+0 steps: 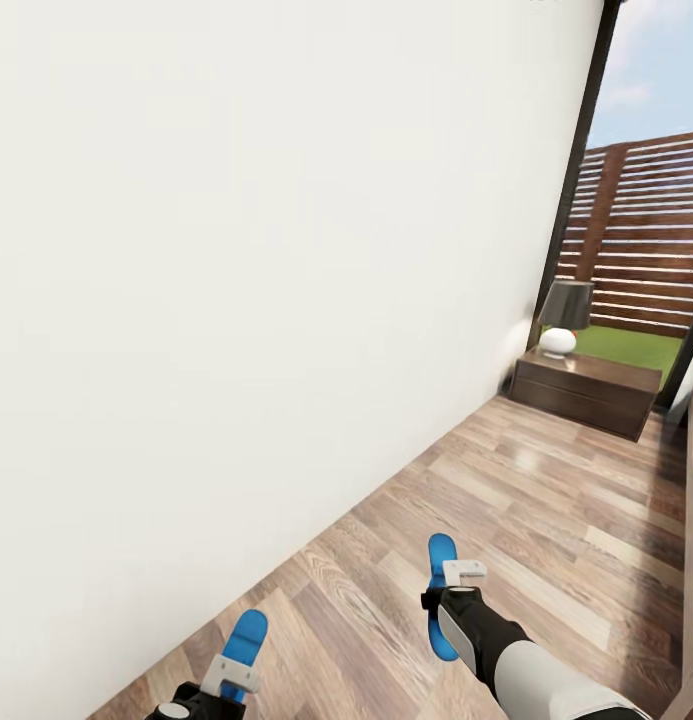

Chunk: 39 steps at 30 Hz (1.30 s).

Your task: In the bedroom, move the book from the bed onto either nightstand, and place the two sandals side by side next to the bed.

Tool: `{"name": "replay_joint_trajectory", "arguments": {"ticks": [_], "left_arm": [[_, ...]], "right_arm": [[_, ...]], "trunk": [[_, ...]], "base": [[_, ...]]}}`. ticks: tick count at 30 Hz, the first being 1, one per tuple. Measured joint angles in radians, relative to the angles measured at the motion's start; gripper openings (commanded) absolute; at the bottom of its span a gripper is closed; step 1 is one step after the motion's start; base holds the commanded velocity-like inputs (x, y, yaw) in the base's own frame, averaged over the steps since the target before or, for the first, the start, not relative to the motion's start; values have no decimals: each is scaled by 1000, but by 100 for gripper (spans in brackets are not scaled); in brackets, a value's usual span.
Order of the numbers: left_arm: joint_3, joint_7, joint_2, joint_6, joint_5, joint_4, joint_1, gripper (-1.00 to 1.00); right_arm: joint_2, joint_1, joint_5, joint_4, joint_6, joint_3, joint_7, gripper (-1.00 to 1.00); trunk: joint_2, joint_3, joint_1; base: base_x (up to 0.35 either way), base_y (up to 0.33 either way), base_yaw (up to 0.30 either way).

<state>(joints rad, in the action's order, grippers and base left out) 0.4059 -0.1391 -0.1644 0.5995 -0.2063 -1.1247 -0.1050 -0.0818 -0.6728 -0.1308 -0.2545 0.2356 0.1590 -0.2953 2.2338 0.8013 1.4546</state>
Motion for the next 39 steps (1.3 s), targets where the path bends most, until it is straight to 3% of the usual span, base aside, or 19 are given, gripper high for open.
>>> {"name": "replay_joint_trajectory", "arguments": {"ticks": [11,39], "left_arm": [[1,0,0,-42,-1,65,0,-100],[0,3,1,-76,-1,120,-5,-100]], "right_arm": [[0,0,0,0,0,0,1,-100],[0,0,0,2,-1,1,1,-100]], "trunk": [[-77,-34,-42],[-273,-122,-150]], "base": [[0,0,0],[0,0,0]]}}
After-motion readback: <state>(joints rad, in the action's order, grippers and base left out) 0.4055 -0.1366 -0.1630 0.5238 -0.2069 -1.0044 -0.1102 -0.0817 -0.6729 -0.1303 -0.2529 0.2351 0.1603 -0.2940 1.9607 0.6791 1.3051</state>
